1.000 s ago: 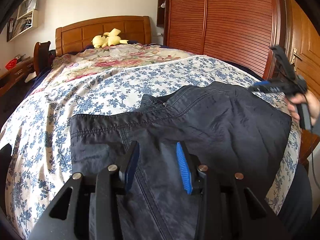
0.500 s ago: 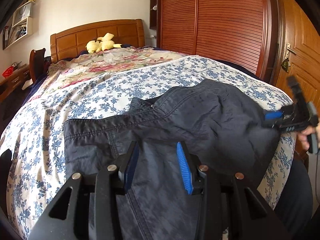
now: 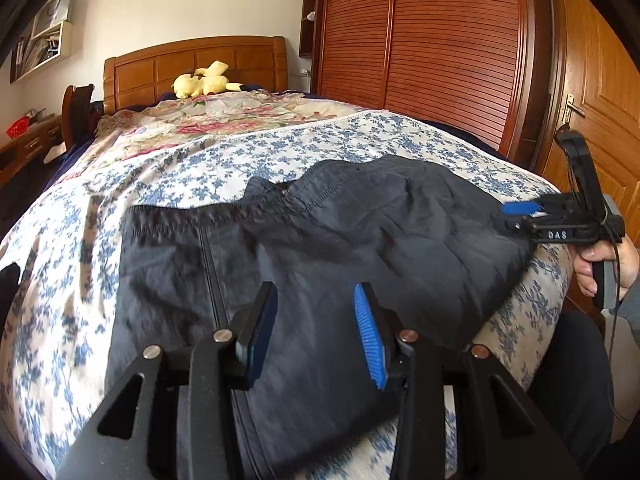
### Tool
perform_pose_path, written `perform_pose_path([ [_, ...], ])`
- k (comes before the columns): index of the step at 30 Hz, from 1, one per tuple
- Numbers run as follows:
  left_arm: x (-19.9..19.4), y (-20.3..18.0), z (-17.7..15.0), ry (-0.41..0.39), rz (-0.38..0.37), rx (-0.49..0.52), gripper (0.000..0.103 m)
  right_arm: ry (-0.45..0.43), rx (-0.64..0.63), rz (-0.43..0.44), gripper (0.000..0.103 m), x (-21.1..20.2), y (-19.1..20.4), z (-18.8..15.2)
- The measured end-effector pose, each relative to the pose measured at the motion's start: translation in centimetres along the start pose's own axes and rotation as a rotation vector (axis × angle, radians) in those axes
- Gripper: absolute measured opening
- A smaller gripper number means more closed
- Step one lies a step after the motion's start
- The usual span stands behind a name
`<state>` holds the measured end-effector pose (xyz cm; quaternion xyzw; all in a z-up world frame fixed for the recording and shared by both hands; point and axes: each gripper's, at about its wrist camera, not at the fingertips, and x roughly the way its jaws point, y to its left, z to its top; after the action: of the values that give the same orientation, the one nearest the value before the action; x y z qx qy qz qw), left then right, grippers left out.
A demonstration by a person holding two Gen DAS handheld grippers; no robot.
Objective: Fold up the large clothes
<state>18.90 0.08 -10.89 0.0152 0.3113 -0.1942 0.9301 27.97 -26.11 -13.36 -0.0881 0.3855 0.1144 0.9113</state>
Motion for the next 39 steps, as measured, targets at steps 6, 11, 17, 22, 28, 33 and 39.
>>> perform_pose_path([
  [6,-1.6,-0.2,-1.7,0.022,0.047,-0.021,0.039,-0.041,-0.083,0.129,0.052,1.5,5.3,2.6],
  [11,-3.2,1.0,-3.1,0.044,0.138,-0.058,0.039,-0.042,-0.128,0.236,0.052,3.2,8.8,3.6],
  [17,-4.9,3.5,-4.7,0.074,0.244,-0.126,0.039,-0.017,-0.189,0.3,0.053,5.2,11.0,2.0],
  [22,-5.6,5.1,-5.9,0.103,0.299,-0.175,0.039,-0.013,-0.231,0.274,0.053,5.1,11.5,1.9],
  [28,-4.8,6.5,-7.5,0.181,0.359,-0.193,0.039,-0.028,-0.237,0.273,0.053,5.1,11.2,1.3],
  [33,-3.9,7.0,-9.1,0.223,0.365,-0.201,0.041,-0.034,-0.252,0.269,0.053,4.7,11.1,1.2],
  [39,-3.5,8.2,-9.4,0.217,0.38,-0.238,0.058,-0.036,-0.257,0.265,0.053,4.7,11.2,1.2],
])
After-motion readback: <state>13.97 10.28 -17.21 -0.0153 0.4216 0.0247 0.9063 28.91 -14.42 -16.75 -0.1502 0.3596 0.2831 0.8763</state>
